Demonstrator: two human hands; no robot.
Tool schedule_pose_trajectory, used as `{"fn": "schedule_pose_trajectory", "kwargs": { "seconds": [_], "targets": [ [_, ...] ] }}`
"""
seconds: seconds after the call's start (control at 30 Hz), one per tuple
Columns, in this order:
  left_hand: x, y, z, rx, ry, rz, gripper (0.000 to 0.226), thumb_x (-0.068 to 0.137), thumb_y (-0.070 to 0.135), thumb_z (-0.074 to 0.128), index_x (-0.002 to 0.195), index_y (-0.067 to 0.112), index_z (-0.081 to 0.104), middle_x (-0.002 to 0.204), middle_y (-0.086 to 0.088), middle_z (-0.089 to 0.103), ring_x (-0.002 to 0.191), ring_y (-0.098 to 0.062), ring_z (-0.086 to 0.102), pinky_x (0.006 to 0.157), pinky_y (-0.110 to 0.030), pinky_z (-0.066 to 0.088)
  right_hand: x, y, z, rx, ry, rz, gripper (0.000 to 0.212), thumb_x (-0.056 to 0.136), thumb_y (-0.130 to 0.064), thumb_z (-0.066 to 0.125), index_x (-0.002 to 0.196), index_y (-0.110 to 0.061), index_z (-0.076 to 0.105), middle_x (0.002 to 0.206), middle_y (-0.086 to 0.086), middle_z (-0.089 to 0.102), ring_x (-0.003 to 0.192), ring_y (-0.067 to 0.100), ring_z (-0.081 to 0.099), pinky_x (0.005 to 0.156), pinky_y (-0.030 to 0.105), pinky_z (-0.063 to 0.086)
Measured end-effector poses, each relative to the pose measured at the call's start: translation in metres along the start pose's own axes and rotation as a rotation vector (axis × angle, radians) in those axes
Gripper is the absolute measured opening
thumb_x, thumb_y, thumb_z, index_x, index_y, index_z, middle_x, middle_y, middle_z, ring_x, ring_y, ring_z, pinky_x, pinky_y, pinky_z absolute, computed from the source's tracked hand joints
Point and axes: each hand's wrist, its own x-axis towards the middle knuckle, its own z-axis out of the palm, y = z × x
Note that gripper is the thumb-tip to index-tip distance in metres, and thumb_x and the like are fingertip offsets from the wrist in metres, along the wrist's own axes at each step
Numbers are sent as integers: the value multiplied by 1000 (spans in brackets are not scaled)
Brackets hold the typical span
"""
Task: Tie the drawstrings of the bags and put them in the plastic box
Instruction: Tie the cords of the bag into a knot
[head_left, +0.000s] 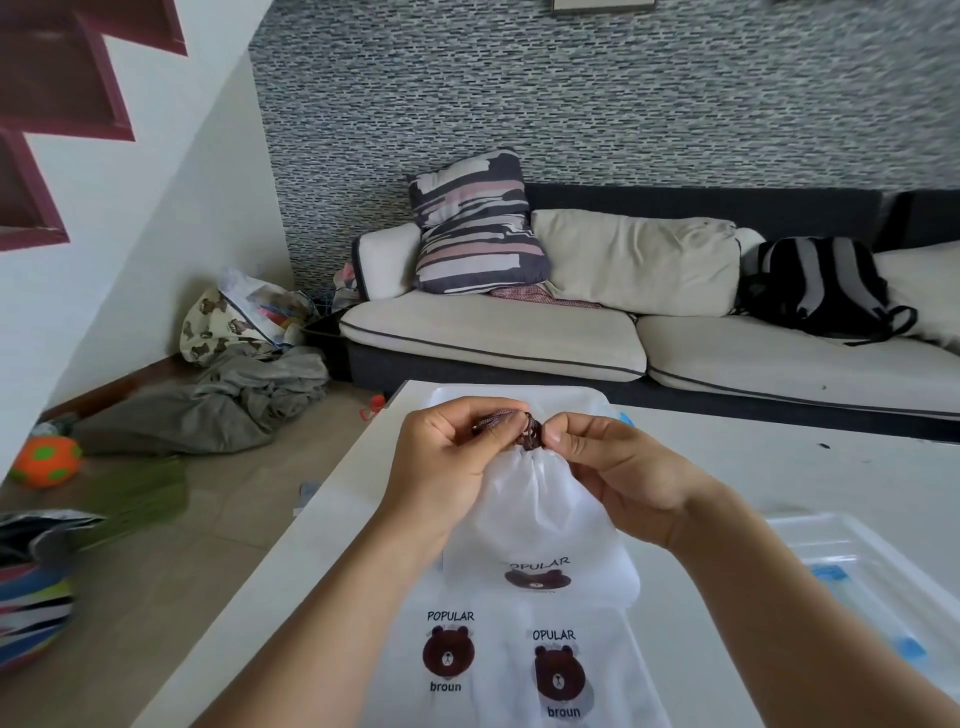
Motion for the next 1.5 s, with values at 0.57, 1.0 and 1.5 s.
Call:
{"fn": "schedule_pose_trajectory", "kwargs": {
  "seconds": [0.57,1.0,1.5],
  "targets": [
    [-3,3,2,155,13,180,19,85,4,75,85,23,78,83,5,78,81,-5,73,74,-13,51,-2,-10,9,-74,-17,-53,43,82,-9,73,119,10,63,115,25,69,103,27,67,92,31,51],
    [-2,-2,2,228,-29,153,23,85,-3,73,83,19,78,81,6,78,75,-7,72,72,-15,52,-2,-27,14,-946,201,-206,8,84,-14,75,82,-21,79,72,0,74,55,13,60,54,24,46],
    [-3,4,0,160,-1,109,15,84,3,76,84,18,78,83,4,78,81,-7,74,73,-14,53,-10,-11,2,-109,-38,60,16,85,-19,68,89,-6,76,86,13,73,73,22,70,69,31,57]
  ]
}}
